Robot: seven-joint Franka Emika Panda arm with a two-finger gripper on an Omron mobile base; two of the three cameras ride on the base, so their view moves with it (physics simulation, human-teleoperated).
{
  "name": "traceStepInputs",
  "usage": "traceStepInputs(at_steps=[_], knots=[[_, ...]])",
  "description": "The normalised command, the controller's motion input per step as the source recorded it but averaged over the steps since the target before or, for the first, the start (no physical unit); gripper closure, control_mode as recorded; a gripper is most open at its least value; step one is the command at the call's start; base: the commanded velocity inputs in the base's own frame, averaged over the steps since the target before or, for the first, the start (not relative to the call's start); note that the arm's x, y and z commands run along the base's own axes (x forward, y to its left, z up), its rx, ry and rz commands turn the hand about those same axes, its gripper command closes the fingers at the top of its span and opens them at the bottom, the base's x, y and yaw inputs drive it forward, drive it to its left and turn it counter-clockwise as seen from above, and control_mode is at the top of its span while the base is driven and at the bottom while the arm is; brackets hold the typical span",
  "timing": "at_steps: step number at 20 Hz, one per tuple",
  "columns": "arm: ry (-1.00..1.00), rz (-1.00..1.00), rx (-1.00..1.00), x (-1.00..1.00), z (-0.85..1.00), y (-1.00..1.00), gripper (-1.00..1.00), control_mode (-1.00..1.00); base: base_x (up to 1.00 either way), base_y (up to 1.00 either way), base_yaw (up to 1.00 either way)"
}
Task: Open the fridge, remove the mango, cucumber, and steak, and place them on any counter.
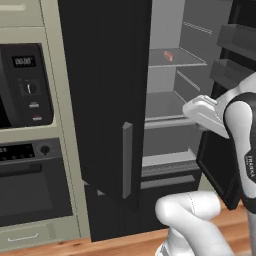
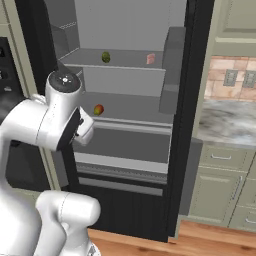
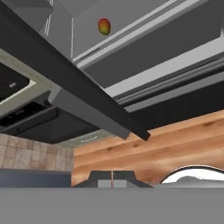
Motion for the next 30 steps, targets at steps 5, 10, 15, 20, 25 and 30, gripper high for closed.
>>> traceStepInputs(at_steps=[5,10,15,20,25,30], knots=[[0.0,0.01,-0.03,0.61,0.17,-0.04,1.0,-1.0,0.0,0.0,0.0],[0.0,0.04,0.0,0.62,0.17,-0.08,1.0,-1.0,0.0,0.0,0.0],[0.0,0.13,0.03,0.58,0.11,-0.09,1.0,-1.0,0.0,0.0,0.0],[-0.05,0.18,0.05,0.52,0.0,0.0,1.0,-1.0,0.0,0.0,0.0],[-0.01,0.15,0.03,0.56,0.01,0.0,1.0,-1.0,0.0,0.0,0.0],[-0.07,0.12,0.01,0.57,0.0,0.05,1.0,-1.0,0.0,0.0,0.0]])
